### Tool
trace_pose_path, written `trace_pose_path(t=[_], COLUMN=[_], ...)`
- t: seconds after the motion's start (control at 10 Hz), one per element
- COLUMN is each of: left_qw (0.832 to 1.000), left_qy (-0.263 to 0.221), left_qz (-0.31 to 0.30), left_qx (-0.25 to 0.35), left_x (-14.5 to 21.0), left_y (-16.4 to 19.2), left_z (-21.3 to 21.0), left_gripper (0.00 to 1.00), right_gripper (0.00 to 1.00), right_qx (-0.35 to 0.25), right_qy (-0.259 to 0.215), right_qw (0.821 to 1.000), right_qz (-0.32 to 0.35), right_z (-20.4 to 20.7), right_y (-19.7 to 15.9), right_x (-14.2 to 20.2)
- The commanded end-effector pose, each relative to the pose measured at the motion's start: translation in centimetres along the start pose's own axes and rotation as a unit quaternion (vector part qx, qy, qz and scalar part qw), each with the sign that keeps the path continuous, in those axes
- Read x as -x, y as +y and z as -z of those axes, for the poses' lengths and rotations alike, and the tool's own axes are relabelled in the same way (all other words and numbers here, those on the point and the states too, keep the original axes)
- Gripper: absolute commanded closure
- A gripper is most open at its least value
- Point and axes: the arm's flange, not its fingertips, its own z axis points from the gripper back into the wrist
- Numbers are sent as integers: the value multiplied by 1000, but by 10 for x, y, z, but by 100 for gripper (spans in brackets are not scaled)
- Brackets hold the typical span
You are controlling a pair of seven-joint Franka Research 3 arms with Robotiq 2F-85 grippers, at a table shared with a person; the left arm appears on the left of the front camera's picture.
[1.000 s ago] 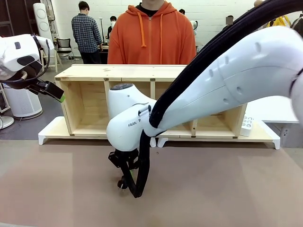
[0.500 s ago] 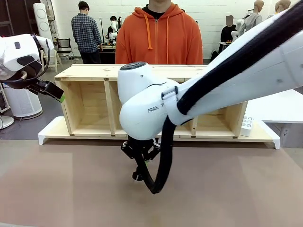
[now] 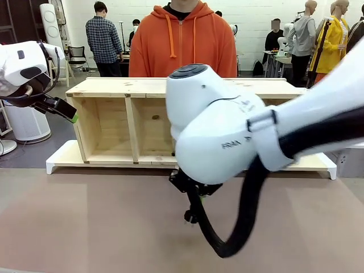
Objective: Perform cable management.
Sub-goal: Pull the grasped Power Cable to the location of the Power Strip.
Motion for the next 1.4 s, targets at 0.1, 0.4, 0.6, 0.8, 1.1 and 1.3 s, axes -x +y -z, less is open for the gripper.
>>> trace_pose_path(t=[0.1, 0.4, 0.6, 0.8, 1.1, 1.3], left_qw=[1000, 1000, 1000, 1000, 1000, 1000], left_qy=[-4, -4, -4, -4, -4, -4], left_qz=[-2, -2, -2, -2, -2, -2], left_qx=[-3, -3, -3, -3, -3, -3], left_x=[-1, -1, -1, -1, -1, -1], left_y=[0, 0, 0, 0, 0, 0], left_z=[0, 0, 0, 0, 0, 0], left_gripper=[0, 0, 0, 0, 0, 0], right_gripper=[86, 86, 86, 86, 86, 86], right_qx=[28, 52, 47, 52, 52, 52], right_qy=[-17, -41, -60, -54, -54, -54], right_qw=[997, 987, 984, 984, 984, 984], right_qz=[69, 146, 161, 165, 165, 165], right_z=[-8, -6, -4, -5, -5, -5], right_y=[-69, -144, -170, -162, -162, -162], right_x=[6, -24, -39, -39, -39, -39])
